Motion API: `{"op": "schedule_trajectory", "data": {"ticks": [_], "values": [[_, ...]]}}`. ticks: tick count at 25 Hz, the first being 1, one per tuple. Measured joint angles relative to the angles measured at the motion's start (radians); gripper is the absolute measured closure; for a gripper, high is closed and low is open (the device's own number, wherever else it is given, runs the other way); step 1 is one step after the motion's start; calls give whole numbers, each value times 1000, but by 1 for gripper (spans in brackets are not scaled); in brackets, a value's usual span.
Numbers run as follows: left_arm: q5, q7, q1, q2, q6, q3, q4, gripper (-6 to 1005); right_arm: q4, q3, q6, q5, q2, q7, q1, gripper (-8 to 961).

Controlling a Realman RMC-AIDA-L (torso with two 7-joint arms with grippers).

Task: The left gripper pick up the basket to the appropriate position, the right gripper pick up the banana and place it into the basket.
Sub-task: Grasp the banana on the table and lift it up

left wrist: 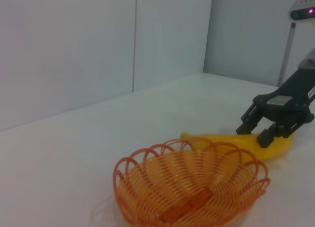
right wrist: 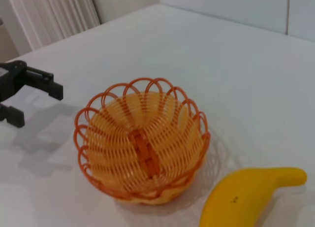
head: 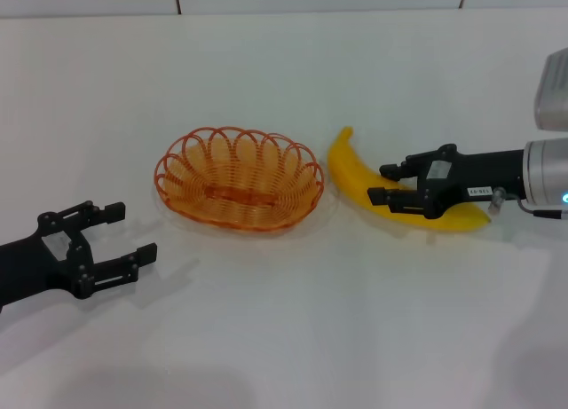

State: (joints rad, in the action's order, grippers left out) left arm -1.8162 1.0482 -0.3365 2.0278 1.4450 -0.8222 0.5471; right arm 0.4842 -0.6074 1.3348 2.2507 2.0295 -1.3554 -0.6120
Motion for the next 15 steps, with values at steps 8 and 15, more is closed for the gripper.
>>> {"op": "schedule_trajectory", "data": {"ticks": [8,15], "values": [[-1,0,2,0,1,0,2,200,22,0,2,-48,-1,1,6,507],[-3,4,4,0,2,-2,2,200,75,-3,85,-213,0,63,10,509]]}}
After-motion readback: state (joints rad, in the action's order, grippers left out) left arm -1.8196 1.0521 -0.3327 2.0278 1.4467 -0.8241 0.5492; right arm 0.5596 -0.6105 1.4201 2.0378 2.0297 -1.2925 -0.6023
